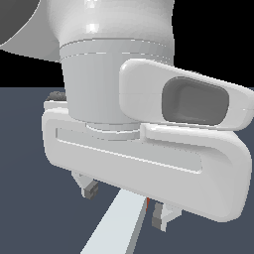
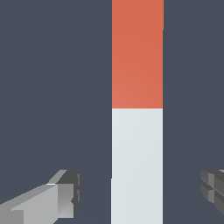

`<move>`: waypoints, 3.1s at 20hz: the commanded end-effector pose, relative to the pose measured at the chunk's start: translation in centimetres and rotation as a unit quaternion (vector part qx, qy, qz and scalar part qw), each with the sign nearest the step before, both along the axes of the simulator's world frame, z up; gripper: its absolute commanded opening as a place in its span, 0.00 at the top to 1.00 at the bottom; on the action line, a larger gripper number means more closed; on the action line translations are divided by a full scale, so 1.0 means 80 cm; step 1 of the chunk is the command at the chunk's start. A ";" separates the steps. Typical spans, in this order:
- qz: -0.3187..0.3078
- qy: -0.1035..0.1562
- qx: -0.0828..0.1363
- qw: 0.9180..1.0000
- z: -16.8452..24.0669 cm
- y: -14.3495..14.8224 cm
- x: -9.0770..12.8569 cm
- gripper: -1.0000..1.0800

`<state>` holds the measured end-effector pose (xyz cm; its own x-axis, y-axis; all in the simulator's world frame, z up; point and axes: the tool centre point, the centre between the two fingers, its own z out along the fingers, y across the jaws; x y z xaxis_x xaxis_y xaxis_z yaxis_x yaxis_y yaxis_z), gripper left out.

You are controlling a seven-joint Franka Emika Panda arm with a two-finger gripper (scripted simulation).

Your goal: Insert the peg into the horizontal hole in a box.

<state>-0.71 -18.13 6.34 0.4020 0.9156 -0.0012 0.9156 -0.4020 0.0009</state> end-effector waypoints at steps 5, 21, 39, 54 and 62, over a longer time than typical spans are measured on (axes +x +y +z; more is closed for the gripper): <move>-0.001 0.000 0.001 1.000 -0.040 0.000 -0.002 0.04; -0.002 0.000 0.001 1.000 -0.054 -0.001 0.000 1.00; 0.101 0.000 0.000 0.995 -0.017 0.074 0.077 1.00; 0.296 0.000 0.000 0.955 0.053 0.258 0.175 1.00; 0.363 0.000 0.000 0.932 0.076 0.332 0.191 1.00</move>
